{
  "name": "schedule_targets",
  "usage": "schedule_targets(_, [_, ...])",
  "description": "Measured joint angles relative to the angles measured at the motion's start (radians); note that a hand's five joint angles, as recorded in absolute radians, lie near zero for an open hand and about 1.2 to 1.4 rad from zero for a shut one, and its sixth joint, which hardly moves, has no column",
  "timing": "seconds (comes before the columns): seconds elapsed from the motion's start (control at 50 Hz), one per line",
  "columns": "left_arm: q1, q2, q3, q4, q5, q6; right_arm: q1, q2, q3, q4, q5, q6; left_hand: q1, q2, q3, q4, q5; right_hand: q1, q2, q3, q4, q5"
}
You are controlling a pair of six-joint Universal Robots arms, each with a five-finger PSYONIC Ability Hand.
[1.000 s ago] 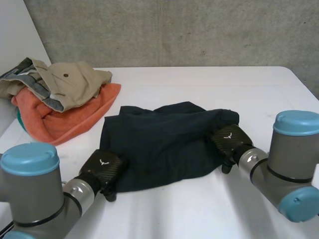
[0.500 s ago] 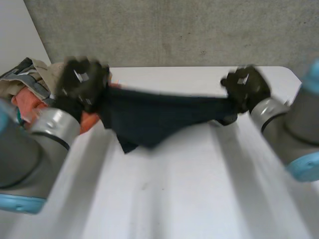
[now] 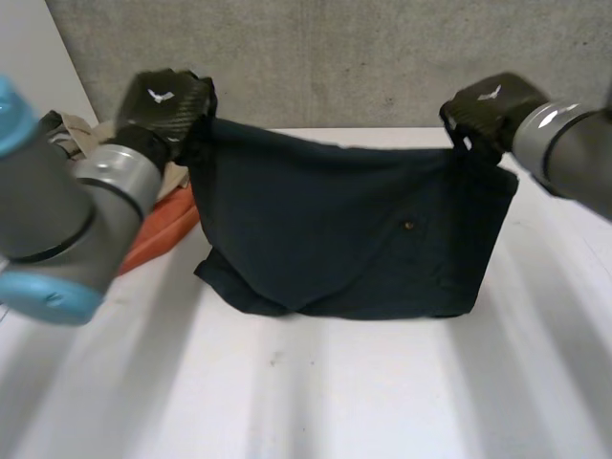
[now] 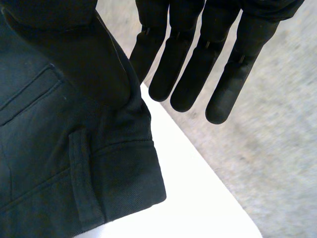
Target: Fold the laundry.
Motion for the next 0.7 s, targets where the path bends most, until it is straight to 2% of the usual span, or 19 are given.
schedule_targets(0.08, [0.001,-0.128,0.144,0.028,0.000,0.001,0.003,0.107,-0.095,-0.056,0.017,0.033,0.000,0.001,0.000,0.000,0.000,0.000,0.001,0.001,0.001,0.000])
schedule_targets(0.16, [-0.001,-0.213,0.326,0.121,-0.001,-0.003,0.006,0.192,-0.269,-0.215,0.056,0.119,0.000,0.001,0.000,0.000,0.000,0.000,0.002,0.002,0.001,0.000])
schedule_targets(0.22, [-0.003,-0.228,0.412,0.258,-0.008,-0.014,0.006,0.204,-0.349,-0.344,0.079,0.171,0.000,0.002,0.001,0.000,0.000,0.000,0.006,0.003,0.001,0.000])
schedule_targets(0.24, [-0.005,-0.227,0.447,0.354,-0.017,-0.025,0.006,0.200,-0.394,-0.456,0.094,0.208,0.000,0.002,0.001,0.000,0.000,0.000,0.006,0.003,0.001,0.000])
schedule_targets(0.3, [-0.006,-0.209,0.489,0.531,-0.044,-0.047,0.006,0.174,-0.425,-0.599,0.109,0.243,0.000,0.002,0.001,0.000,0.000,0.000,0.006,0.003,0.001,0.000])
schedule_targets(0.36, [-0.006,-0.185,0.499,0.625,-0.069,-0.063,0.006,0.141,-0.419,-0.686,0.111,0.258,0.000,0.002,0.001,0.000,0.000,0.000,0.006,0.003,0.001,0.000])
schedule_targets(0.42, [-0.007,-0.165,0.483,0.645,-0.090,-0.075,0.006,0.110,-0.377,-0.722,0.107,0.261,0.000,0.002,0.001,0.000,0.000,0.000,0.006,0.003,0.001,0.000])
schedule_targets(0.5, [-0.004,-0.155,0.420,0.595,-0.099,-0.078,0.005,0.096,-0.303,-0.701,0.097,0.257,0.000,0.002,0.001,0.000,0.000,0.000,0.006,0.003,0.001,0.000])
schedule_targets(0.6, [-0.003,-0.155,0.304,0.528,-0.096,-0.077,0.005,0.104,-0.212,-0.636,0.090,0.247,0.000,0.002,0.001,0.000,0.000,0.000,0.006,0.003,0.001,0.000])
schedule_targets(0.7, [-0.011,-0.159,0.093,0.457,-0.061,-0.070,0.006,0.156,-0.065,-0.507,0.083,0.201,0.000,0.002,0.001,0.000,0.000,0.000,0.006,0.003,0.002,0.009])
